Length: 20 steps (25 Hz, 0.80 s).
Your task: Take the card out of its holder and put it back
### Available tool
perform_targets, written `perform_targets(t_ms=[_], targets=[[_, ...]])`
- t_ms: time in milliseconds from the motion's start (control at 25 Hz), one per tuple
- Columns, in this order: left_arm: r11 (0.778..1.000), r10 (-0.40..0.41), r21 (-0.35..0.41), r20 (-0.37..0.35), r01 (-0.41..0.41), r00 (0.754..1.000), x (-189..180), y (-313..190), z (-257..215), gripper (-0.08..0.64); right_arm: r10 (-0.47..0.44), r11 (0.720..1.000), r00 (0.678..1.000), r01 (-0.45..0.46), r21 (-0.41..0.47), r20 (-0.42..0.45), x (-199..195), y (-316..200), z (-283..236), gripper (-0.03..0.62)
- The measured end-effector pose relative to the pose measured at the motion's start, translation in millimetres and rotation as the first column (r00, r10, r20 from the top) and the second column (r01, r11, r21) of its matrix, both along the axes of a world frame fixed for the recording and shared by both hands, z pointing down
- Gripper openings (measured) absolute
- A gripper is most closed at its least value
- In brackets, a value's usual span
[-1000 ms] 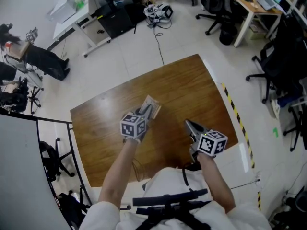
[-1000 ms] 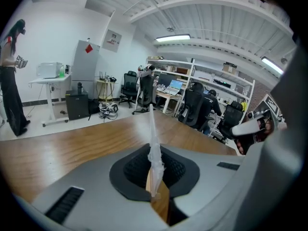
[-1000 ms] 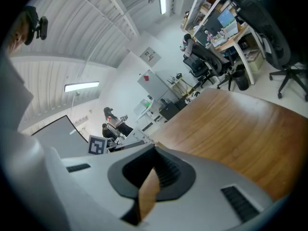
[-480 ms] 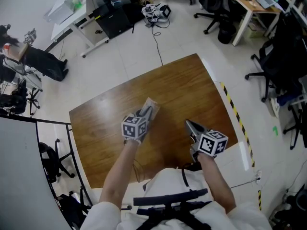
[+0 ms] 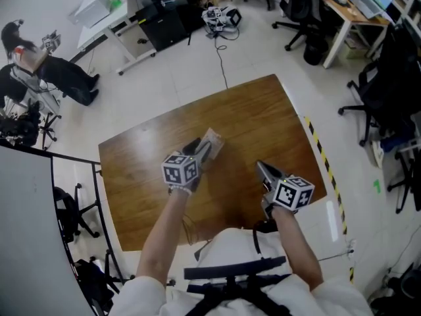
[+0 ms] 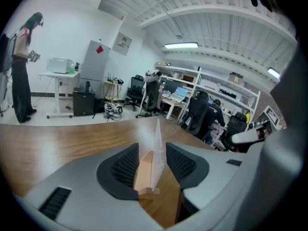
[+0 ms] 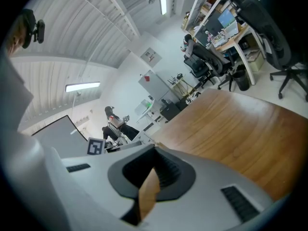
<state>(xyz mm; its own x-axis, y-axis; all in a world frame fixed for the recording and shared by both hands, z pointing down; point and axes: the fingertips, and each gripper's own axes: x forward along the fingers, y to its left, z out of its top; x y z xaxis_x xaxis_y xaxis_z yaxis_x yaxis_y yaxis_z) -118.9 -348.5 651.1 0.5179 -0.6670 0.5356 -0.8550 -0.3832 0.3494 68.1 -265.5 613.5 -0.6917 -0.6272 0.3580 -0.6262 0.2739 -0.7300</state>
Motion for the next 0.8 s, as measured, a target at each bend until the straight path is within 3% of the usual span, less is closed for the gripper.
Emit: perform_targets(t_ms=[120,320,600,800], targets=[[0.993,-0.099,0.06,-0.078,0.104,0.992,-20.0,15.2,-35.9,0.181,-0.008,1.0,1.0,0.008,0.03,0.005,-1.9,-0.4,-11.7,0.001],[0.952,-0.239,0.148,-0.183,0.267,0.954,-64.6,77.9,-91.0,0.176,-0.039,0.995,0.999,0.039,0.096,-0.004,-20.0,10.3,-46.5,0.0],[0.94,-0.24,0.196,-0.202,0.279,0.949,-54.4,188.2,-119.9,0.013,-0.143,0.977,0.988,0.151,0.152,-0.063,-48.0,65.7,-81.9,0.001],[0.95,-0.255,0.127,-0.219,0.286,0.942,-45.7,269.6,-119.9,0.002,-0.167,0.968,0.982,0.18,0.173,-0.087,-66.1,127.6,-100.4,0.001]])
